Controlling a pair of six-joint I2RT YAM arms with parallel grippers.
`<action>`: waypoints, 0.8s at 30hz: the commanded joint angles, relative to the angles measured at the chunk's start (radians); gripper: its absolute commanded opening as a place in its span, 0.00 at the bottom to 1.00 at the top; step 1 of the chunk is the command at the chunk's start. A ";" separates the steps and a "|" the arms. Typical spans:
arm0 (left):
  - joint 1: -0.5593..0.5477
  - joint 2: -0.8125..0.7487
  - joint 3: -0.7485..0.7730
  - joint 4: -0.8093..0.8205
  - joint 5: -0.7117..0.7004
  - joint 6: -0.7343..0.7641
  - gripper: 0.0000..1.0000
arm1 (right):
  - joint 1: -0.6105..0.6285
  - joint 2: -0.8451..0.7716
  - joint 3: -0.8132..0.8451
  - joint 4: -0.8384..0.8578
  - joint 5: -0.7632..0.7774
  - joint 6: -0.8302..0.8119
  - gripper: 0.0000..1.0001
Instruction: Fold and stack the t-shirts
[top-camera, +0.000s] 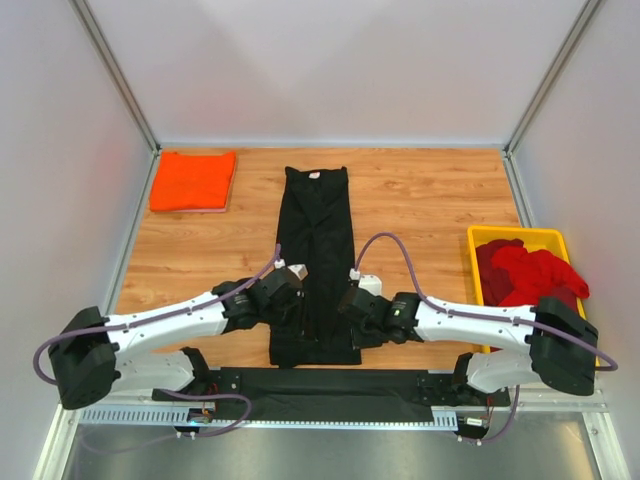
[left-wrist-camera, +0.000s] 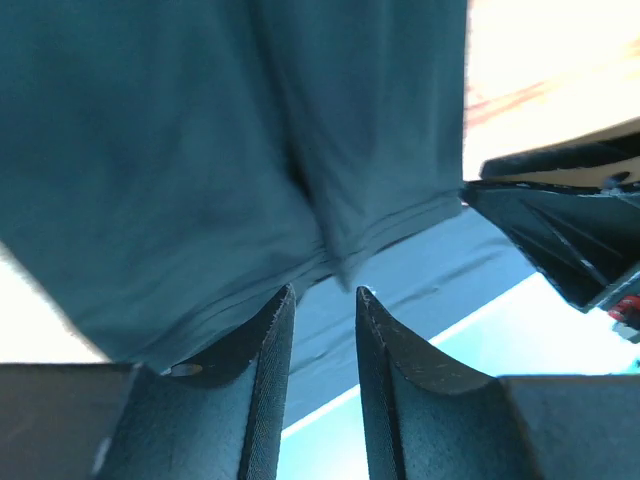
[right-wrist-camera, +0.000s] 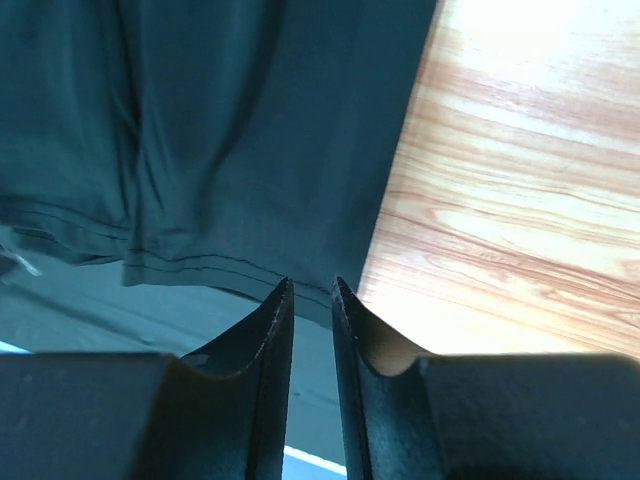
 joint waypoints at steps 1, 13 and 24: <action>-0.037 0.095 0.046 0.097 0.056 -0.009 0.39 | 0.003 -0.009 -0.020 0.025 0.025 -0.010 0.24; -0.125 0.262 0.151 0.001 -0.056 -0.027 0.38 | 0.003 -0.072 -0.137 0.095 0.008 0.002 0.24; -0.126 0.218 0.024 0.090 -0.035 -0.136 0.00 | 0.003 -0.067 -0.211 0.184 -0.033 0.037 0.19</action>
